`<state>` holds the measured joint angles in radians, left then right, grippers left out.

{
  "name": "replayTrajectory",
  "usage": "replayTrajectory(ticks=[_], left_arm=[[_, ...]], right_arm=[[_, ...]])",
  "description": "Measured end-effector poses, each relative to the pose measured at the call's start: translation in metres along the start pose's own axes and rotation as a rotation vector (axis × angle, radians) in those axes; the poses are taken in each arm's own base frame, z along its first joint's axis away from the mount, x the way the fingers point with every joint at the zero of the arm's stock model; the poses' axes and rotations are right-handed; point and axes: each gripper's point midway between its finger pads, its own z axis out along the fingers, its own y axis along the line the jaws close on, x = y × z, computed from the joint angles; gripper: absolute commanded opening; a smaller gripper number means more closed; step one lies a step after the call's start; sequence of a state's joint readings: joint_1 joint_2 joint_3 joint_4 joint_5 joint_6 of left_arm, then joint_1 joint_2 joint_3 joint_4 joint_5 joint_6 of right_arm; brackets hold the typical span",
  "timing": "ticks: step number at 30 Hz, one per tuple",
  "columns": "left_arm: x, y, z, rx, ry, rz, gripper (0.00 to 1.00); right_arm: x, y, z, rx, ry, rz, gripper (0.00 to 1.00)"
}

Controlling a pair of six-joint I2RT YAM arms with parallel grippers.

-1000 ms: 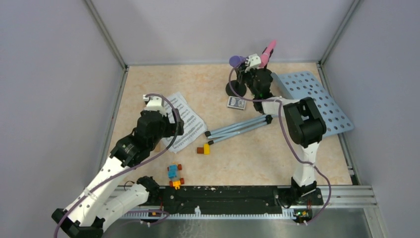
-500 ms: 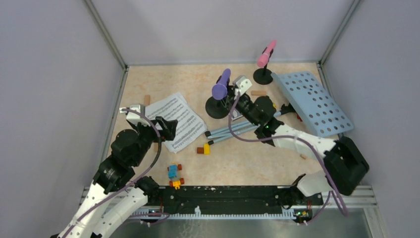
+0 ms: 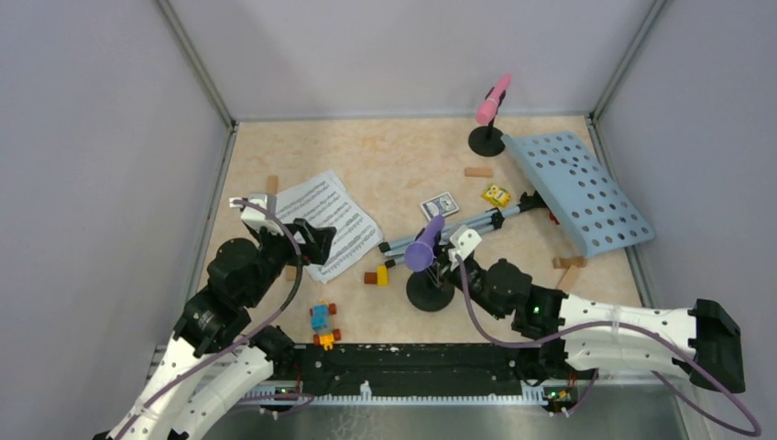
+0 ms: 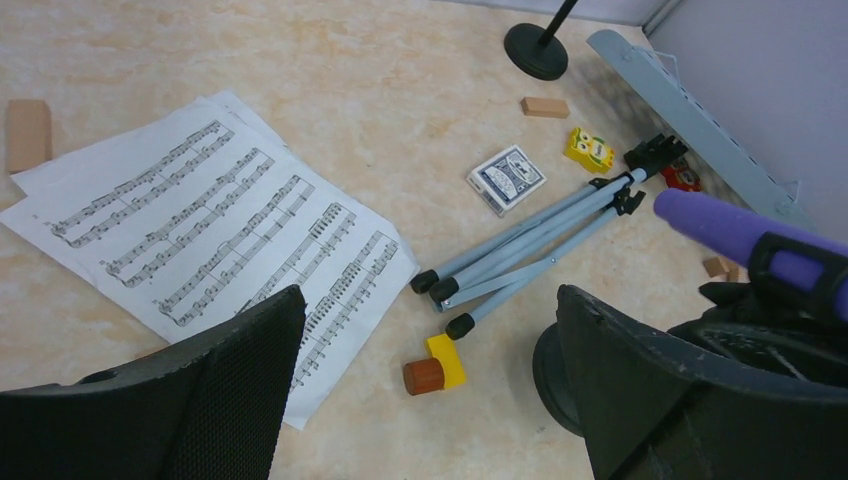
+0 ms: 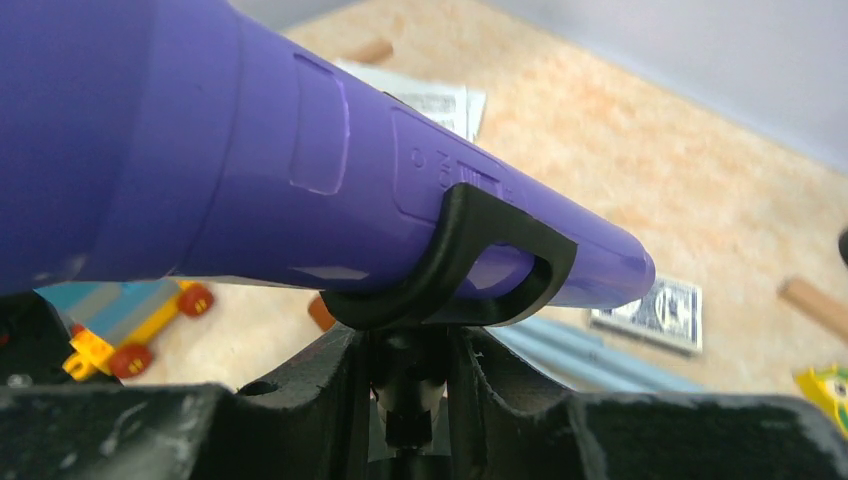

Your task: Pack up the instrument practice props

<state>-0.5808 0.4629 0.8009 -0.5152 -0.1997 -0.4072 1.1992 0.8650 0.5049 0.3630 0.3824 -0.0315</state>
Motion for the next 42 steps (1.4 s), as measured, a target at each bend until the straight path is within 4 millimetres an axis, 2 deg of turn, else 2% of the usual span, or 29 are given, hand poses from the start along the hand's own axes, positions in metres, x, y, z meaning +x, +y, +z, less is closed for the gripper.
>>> replayTrajectory(ticks=[4, 8, 13, 17, 18, 22, 23, 24, 28, 33, 38, 42], left_arm=[[0.007, -0.008, 0.003, 0.045, 0.036, 0.010, 0.99], [0.013, -0.015, 0.008, 0.079, 0.070, 0.015, 0.99], [0.016, -0.020, 0.011, 0.100, 0.095, 0.022, 0.99], [0.008, -0.031, 0.015, 0.135, 0.100, 0.031, 0.99], [0.005, -0.035, 0.016, 0.154, 0.099, 0.032, 0.99], [-0.008, -0.055, 0.021, 0.231, 0.092, 0.031, 0.99], [-0.010, -0.060, 0.023, 0.249, 0.091, 0.030, 0.99], [-0.012, -0.064, 0.025, 0.266, 0.092, 0.029, 0.99], [-0.015, -0.075, 0.032, 0.303, 0.105, 0.026, 0.99], [-0.026, -0.085, 0.040, 0.329, 0.105, 0.036, 0.99], [-0.055, -0.102, 0.046, 0.362, 0.076, 0.059, 0.99], [-0.070, -0.115, 0.056, 0.388, 0.079, 0.074, 0.99]], right_arm=[[0.037, 0.000, -0.011, 0.067, 0.085, -0.004, 0.00], [0.059, -0.015, -0.014, 0.214, 0.122, -0.033, 0.00], [0.065, -0.044, -0.014, 0.457, 0.101, -0.029, 0.00], [0.067, -0.052, -0.012, 0.559, 0.082, 0.003, 0.00], [0.067, -0.053, -0.012, 0.577, 0.078, 0.018, 0.05], [0.068, -0.055, -0.014, 0.605, 0.066, 0.081, 0.49], [0.068, -0.054, -0.015, 0.598, 0.064, 0.102, 0.69], [0.068, -0.052, -0.015, 0.584, 0.061, 0.125, 0.75], [0.054, -0.038, -0.020, 0.441, 0.019, 0.228, 0.80], [0.045, -0.029, -0.039, 0.272, -0.045, 0.331, 0.81], [0.055, -0.041, -0.051, 0.218, -0.070, 0.405, 0.81], [0.077, -0.049, -0.053, 0.210, -0.047, 0.431, 0.80]])
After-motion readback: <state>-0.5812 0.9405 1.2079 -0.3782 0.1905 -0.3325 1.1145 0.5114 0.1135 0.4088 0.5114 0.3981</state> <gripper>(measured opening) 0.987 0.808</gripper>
